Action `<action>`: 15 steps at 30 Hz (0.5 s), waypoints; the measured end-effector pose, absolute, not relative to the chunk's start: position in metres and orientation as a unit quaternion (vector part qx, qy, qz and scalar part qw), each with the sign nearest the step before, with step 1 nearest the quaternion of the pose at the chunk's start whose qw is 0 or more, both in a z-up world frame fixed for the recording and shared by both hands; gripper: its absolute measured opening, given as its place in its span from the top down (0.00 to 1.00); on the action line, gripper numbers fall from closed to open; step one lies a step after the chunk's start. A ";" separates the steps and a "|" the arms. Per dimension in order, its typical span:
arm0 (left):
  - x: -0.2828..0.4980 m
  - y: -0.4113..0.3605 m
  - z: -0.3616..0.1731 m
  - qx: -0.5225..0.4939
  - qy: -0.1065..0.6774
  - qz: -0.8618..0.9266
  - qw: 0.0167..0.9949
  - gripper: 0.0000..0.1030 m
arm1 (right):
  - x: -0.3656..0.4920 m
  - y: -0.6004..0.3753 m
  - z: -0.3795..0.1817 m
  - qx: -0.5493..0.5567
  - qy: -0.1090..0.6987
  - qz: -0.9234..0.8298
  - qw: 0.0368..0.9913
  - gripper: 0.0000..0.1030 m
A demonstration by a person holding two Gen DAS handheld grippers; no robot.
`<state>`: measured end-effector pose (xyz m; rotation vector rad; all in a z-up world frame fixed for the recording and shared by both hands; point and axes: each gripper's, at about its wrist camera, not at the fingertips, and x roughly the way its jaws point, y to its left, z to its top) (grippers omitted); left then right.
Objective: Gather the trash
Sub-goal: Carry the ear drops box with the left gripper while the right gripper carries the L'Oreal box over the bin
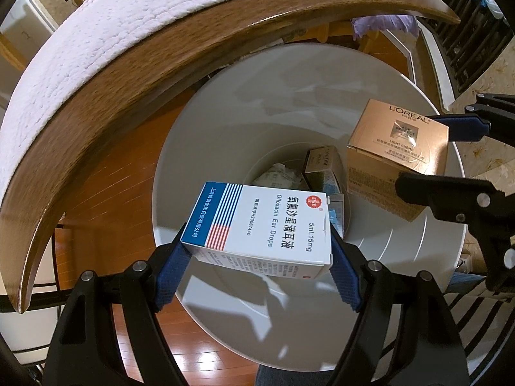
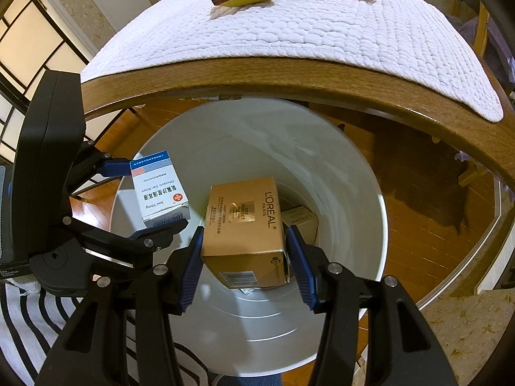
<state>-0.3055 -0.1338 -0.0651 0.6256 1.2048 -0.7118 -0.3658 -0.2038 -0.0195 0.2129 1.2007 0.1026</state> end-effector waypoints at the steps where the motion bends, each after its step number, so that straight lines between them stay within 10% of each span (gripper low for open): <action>1: -0.305 -0.134 -0.066 0.284 0.545 -0.322 0.720 0.23 | -0.366 -0.203 -0.019 0.100 0.563 0.048 0.819 0.51; 15: -0.306 -0.136 -0.072 0.286 0.544 -0.324 0.720 0.23 | -0.367 -0.205 -0.021 0.102 0.564 0.042 0.818 0.51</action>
